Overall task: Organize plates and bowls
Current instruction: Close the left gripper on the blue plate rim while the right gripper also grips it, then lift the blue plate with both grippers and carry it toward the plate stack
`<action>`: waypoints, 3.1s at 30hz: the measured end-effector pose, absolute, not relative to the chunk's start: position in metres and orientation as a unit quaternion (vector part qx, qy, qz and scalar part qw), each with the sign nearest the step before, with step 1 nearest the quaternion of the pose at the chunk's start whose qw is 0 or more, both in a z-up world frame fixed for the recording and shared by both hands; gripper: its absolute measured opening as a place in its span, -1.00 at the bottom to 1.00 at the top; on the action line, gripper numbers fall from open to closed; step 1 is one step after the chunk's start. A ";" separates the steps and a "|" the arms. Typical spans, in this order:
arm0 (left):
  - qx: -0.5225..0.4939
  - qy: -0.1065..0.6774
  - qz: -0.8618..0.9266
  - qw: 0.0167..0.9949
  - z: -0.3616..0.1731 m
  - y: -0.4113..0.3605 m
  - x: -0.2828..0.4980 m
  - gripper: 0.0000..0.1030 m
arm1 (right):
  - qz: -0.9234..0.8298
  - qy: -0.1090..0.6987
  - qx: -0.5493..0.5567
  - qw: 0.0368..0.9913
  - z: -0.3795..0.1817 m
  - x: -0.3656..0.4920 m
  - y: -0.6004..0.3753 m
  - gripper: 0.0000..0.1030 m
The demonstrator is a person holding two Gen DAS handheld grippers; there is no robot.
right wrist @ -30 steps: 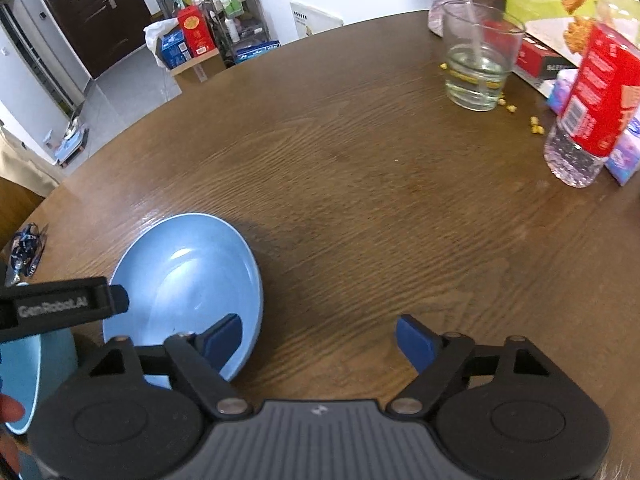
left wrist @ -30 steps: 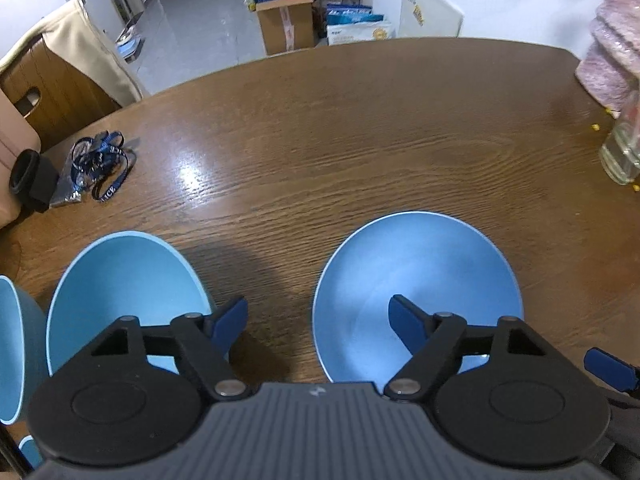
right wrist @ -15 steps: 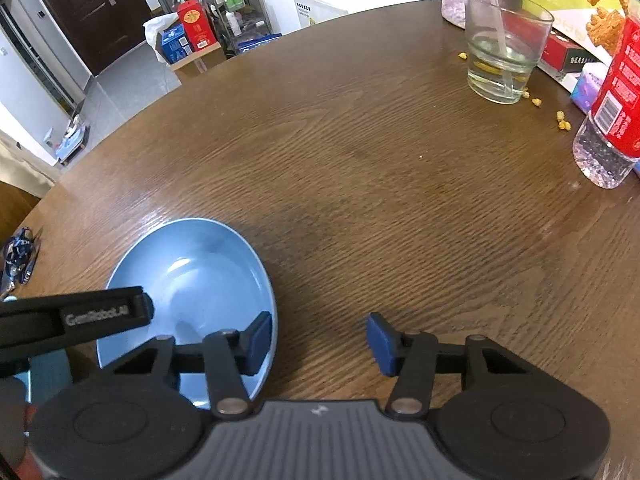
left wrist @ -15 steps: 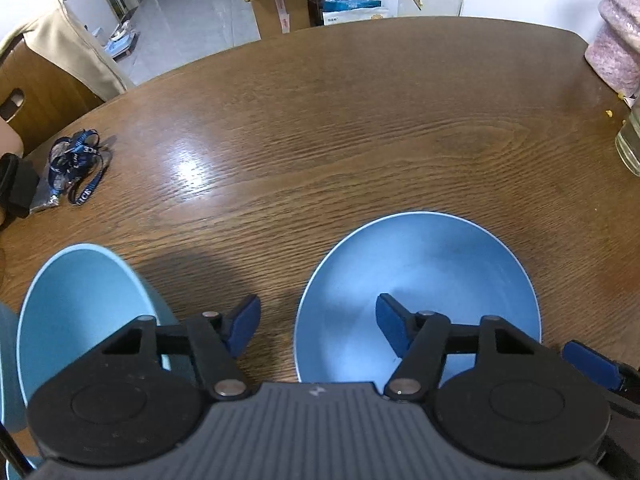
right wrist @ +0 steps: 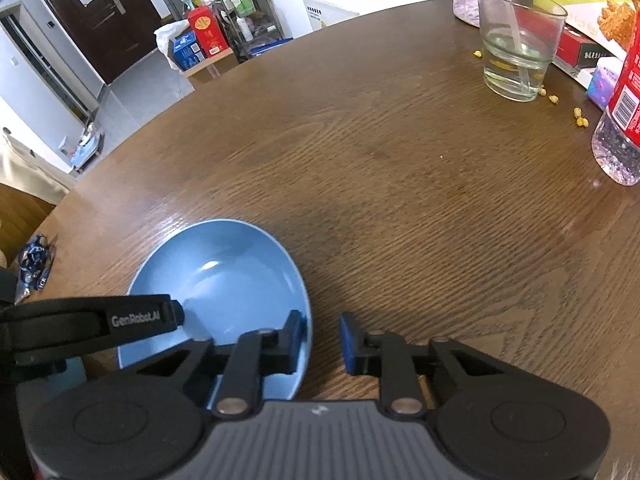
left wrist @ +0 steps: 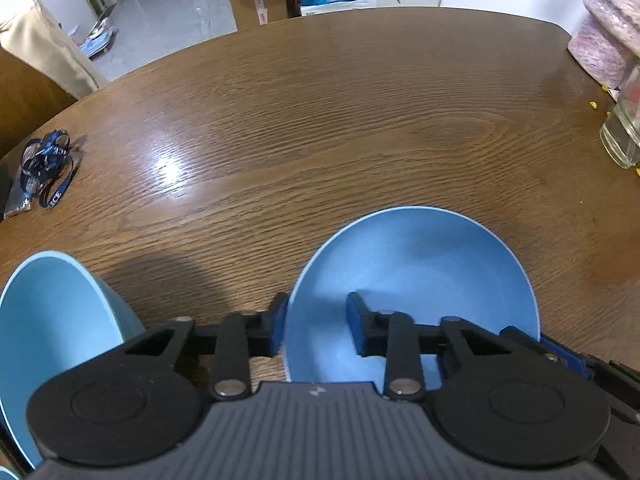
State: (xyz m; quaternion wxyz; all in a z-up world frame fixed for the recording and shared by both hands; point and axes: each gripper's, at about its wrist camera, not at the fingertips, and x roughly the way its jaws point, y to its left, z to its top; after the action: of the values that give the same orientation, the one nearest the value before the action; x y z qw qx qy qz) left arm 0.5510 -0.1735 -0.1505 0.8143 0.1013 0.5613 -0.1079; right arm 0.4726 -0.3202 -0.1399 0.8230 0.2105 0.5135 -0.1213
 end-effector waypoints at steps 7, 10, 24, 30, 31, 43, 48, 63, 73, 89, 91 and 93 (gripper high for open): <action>0.096 0.562 -0.114 0.814 -0.148 -0.176 0.550 -0.60 | -0.124 0.507 0.220 0.824 -0.141 0.469 -0.322 -0.88; 0.097 0.559 -0.117 0.815 -0.146 -0.177 0.549 -0.61 | -0.127 0.505 0.221 0.825 -0.142 0.467 -0.323 -0.88; 0.098 0.544 -0.129 0.823 -0.125 -0.175 0.530 -0.61 | -0.137 0.485 0.232 0.832 -0.122 0.441 -0.326 -0.87; 0.101 0.533 -0.141 0.828 -0.109 -0.172 0.513 -0.61 | -0.145 0.471 0.236 0.837 -0.106 0.420 -0.324 -0.87; 0.102 0.531 -0.144 0.829 -0.107 -0.172 0.510 -0.61 | -0.146 0.469 0.238 0.838 -0.105 0.418 -0.324 -0.87; 0.118 0.508 -0.175 0.835 -0.081 -0.156 0.456 -0.61 | -0.174 0.443 0.245 0.845 -0.083 0.364 -0.304 -0.87; 0.125 0.501 -0.183 0.837 -0.075 -0.153 0.431 -0.61 | -0.181 0.434 0.257 0.844 -0.079 0.340 -0.304 -0.87; 0.099 0.503 -0.147 0.846 -0.059 -0.159 0.362 -0.61 | -0.143 0.444 0.235 0.853 -0.063 0.282 -0.317 -0.87; 0.080 0.502 -0.128 0.852 -0.052 -0.158 0.322 -0.61 | -0.121 0.448 0.229 0.856 -0.058 0.246 -0.325 -0.87; 0.043 0.499 -0.094 0.860 -0.038 -0.144 0.267 -0.61 | -0.080 0.446 0.200 0.869 -0.038 0.206 -0.323 -0.87; 0.038 0.500 -0.090 0.860 -0.037 -0.141 0.260 -0.61 | -0.074 0.447 0.195 0.870 -0.036 0.202 -0.321 -0.88; 0.032 0.502 -0.085 0.860 -0.037 -0.136 0.254 -0.61 | -0.068 0.448 0.189 0.871 -0.034 0.197 -0.319 -0.88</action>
State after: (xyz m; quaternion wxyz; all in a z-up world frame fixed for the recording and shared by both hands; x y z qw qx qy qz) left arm 0.2535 -0.1362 -0.0366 0.8598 0.0325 0.5023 -0.0854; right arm 0.1970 -0.3190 -0.0337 0.8713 0.1888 0.4478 -0.0681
